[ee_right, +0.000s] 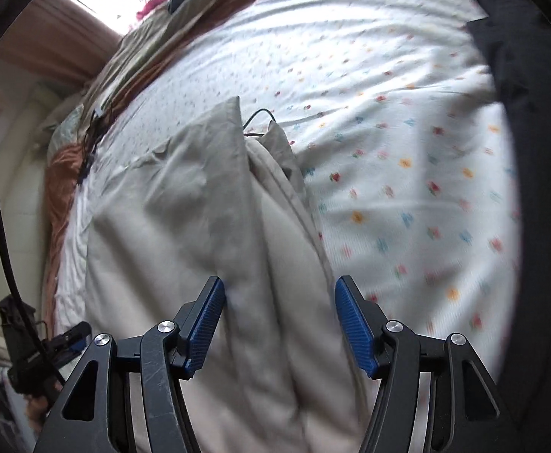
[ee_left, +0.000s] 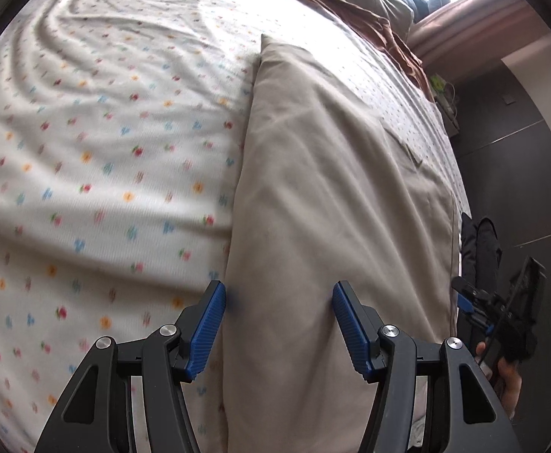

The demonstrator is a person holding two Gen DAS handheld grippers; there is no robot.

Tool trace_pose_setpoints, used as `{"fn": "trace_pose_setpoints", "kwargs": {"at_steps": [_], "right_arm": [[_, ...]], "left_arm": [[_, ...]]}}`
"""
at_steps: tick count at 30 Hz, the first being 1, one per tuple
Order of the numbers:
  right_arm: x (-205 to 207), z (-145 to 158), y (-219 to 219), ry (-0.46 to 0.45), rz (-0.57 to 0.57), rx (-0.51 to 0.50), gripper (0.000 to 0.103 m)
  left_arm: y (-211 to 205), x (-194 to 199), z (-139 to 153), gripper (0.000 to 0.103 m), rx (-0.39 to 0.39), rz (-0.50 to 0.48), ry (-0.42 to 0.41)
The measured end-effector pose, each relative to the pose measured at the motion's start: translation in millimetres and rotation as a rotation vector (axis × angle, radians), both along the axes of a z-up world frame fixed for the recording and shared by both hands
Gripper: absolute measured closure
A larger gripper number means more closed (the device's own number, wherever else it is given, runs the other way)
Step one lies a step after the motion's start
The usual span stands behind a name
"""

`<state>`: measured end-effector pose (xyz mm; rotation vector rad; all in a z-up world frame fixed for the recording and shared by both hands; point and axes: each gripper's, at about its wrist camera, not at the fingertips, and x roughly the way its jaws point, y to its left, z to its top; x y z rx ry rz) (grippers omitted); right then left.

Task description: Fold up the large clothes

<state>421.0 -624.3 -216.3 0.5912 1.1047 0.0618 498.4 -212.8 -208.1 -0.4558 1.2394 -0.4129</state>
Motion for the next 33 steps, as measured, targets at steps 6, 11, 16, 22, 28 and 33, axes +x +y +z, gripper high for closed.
{"fn": "trace_pose_setpoints", "kwargs": {"at_steps": [6,11,16,22,28,33], "right_arm": [[37,-13,-16,0.035,0.074,0.076,0.041],[54,-26,-28,0.039,0.121,0.145,0.041],[63,-37,-35,0.015,0.145,0.277,0.041],[76,-50,-37,0.024,0.164,0.411,0.041],[88,-55,-26,0.019,0.198,0.452,0.041],[100,-56,-18,0.014,0.214,0.453,0.041]], "left_arm": [[-4,22,-2,0.042,0.002,0.013,-0.002],[-5,38,-3,0.042,-0.001,0.022,-0.014],[-6,53,-4,0.042,-0.007,0.028,-0.021],[-3,68,-6,0.046,-0.034,0.039,-0.018],[-9,81,-9,0.046,-0.023,0.037,-0.013],[-13,92,-15,0.046,-0.032,0.047,-0.004]]}}
